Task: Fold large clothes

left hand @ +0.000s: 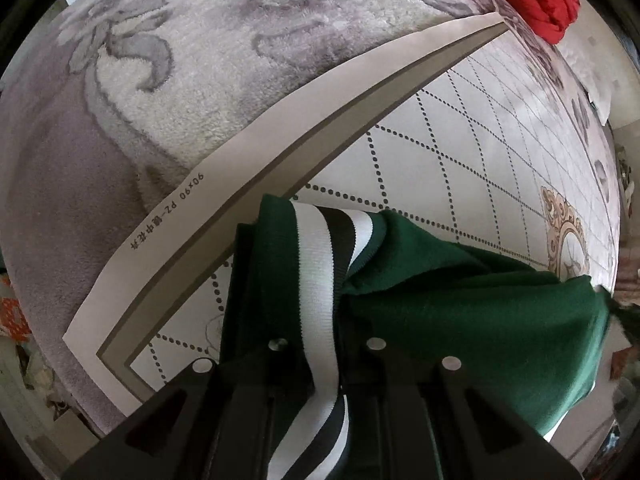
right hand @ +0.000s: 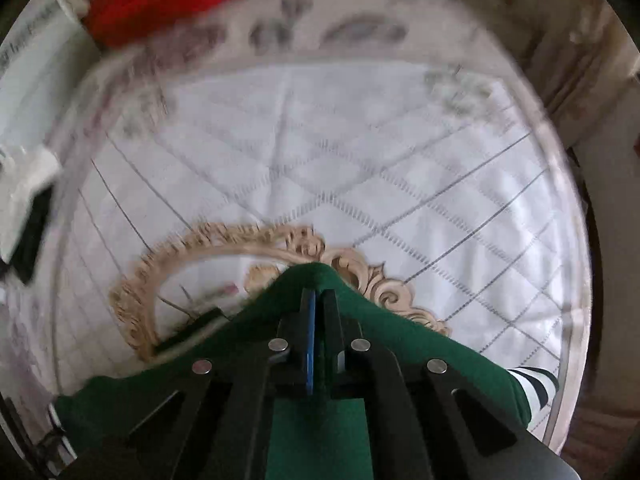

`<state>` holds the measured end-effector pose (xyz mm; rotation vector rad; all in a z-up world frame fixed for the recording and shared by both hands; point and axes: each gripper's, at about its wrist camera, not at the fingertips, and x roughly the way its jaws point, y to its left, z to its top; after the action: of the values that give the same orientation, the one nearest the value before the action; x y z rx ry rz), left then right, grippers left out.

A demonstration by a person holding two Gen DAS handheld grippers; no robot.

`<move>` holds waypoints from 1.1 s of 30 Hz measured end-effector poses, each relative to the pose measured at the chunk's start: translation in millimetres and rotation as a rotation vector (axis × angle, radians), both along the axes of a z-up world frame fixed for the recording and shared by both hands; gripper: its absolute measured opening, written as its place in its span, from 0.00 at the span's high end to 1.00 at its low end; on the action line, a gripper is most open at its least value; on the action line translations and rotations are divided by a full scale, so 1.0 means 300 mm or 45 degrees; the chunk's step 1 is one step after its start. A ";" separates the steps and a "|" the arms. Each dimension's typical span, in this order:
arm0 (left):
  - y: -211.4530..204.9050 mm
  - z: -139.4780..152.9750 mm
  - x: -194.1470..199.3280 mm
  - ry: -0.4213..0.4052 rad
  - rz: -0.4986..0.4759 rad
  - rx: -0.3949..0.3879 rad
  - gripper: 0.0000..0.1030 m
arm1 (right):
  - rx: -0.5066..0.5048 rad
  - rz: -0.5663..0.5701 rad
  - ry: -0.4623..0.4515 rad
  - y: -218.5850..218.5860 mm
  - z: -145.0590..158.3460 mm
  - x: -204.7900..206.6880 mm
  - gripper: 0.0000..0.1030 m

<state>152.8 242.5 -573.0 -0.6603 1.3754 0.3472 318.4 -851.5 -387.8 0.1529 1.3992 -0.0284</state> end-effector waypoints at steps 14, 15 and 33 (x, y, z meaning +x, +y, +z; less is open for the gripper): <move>0.057 0.173 -0.011 -0.037 0.019 0.033 0.74 | 0.387 -0.008 0.177 0.046 0.085 -0.297 0.23; 0.055 0.132 0.039 -0.015 -0.017 0.049 0.67 | 0.384 -0.004 0.199 0.066 0.058 -0.322 0.23; 0.314 -0.053 0.021 -0.039 0.254 -0.020 0.97 | 0.283 -0.064 0.289 0.142 -0.125 -0.416 0.23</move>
<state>159.1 336.9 -588.8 -0.8155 1.2871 0.4839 193.7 -808.8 -425.4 0.3793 1.6233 0.0707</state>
